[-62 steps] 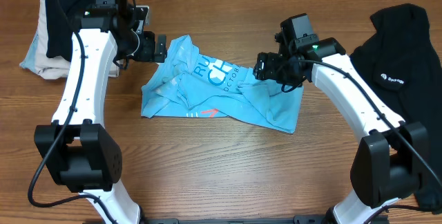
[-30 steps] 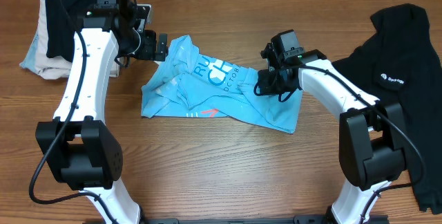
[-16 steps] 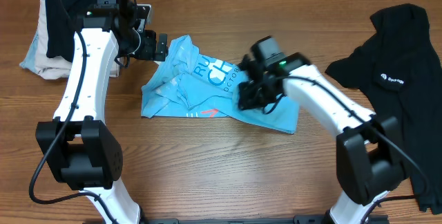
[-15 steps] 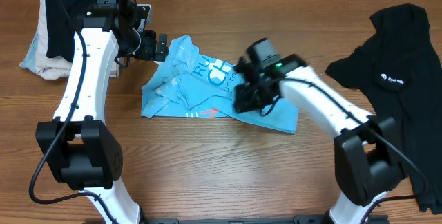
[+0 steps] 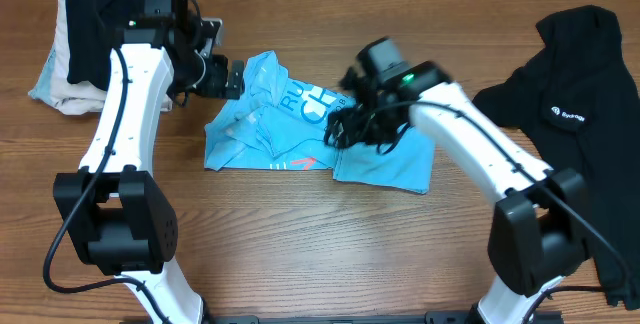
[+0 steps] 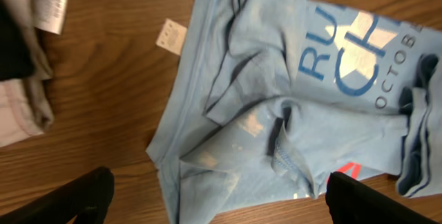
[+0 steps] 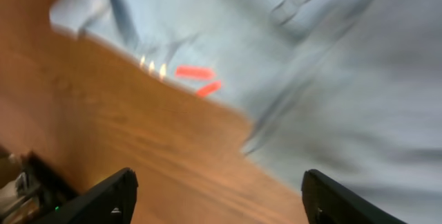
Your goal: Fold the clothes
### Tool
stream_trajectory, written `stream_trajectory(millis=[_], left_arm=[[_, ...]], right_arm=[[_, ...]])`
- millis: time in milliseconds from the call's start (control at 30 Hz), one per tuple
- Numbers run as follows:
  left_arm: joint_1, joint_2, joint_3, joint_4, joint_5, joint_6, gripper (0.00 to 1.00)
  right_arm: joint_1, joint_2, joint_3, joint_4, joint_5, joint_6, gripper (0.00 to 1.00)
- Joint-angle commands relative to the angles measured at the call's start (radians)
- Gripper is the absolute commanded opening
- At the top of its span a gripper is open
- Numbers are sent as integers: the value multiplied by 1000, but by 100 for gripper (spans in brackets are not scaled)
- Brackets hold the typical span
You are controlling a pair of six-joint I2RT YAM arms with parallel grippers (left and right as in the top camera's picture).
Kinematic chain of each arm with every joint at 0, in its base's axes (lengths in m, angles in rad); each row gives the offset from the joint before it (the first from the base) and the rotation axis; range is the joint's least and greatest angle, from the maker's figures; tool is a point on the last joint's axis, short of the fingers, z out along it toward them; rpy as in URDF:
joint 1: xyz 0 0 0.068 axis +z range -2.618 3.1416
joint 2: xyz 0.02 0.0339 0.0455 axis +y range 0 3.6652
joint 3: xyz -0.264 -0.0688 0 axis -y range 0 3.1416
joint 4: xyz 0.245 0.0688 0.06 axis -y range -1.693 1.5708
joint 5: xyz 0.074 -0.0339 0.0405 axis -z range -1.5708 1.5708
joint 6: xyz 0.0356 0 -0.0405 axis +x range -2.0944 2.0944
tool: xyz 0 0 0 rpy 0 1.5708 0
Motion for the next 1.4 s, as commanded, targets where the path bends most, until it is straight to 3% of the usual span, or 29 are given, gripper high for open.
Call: stream_trajectory(millis=[0,333,567,867,1167,1367], left_arm=[[-2,14,-101,40,47,95,100],[-2,30,-275,311,120,380,100],[-3,66,-276,385,183,443,100],[-54,174,-276,412,246,447,100],[-57,220,-263,432,75,365,100],[-55,201,-142,336,-87,264,100]], right_arm=[[-82,-31,29,-15,23,-2,83],[-220,-31,29,-44,23,-32,83],[-228,-31,29,-43,31,-57,83],[-228,-31,29,-48,31,-57,83],[-228,-31,29,-77,40,-57,83],[-228,-31,29,-72,49,-57,83]])
